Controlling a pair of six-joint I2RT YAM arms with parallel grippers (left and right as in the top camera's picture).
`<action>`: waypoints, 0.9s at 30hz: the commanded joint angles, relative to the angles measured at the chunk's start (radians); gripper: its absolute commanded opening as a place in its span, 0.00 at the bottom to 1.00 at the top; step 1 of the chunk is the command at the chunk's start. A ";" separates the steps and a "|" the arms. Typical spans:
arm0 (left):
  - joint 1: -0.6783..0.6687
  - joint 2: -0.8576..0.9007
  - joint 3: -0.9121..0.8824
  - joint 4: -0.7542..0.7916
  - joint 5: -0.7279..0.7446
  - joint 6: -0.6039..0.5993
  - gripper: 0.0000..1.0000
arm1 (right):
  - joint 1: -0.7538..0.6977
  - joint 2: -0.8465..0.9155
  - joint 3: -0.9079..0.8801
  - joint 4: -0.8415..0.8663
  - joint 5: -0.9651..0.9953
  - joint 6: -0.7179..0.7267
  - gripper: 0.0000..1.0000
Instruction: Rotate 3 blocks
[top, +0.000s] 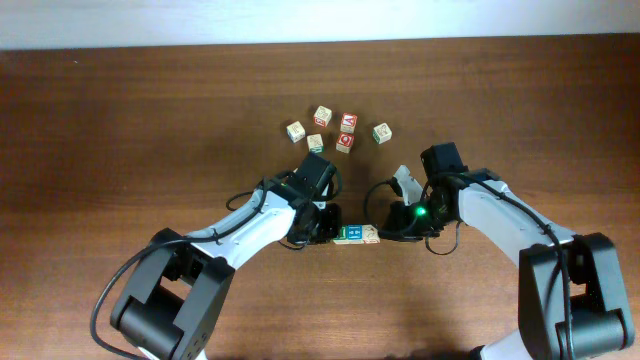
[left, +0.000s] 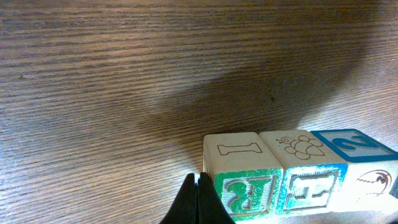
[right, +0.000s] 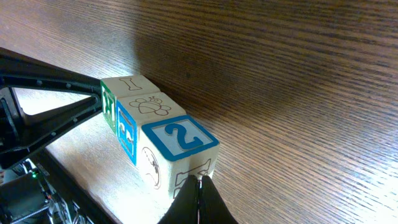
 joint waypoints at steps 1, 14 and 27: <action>-0.007 0.007 0.003 0.019 0.049 0.013 0.00 | 0.012 -0.019 0.006 0.003 -0.096 -0.011 0.04; -0.007 0.007 0.003 0.017 0.050 0.013 0.00 | 0.129 -0.019 0.080 0.026 -0.095 0.042 0.04; -0.007 0.007 0.003 0.014 0.053 0.013 0.00 | 0.223 -0.018 0.092 0.086 -0.038 0.134 0.04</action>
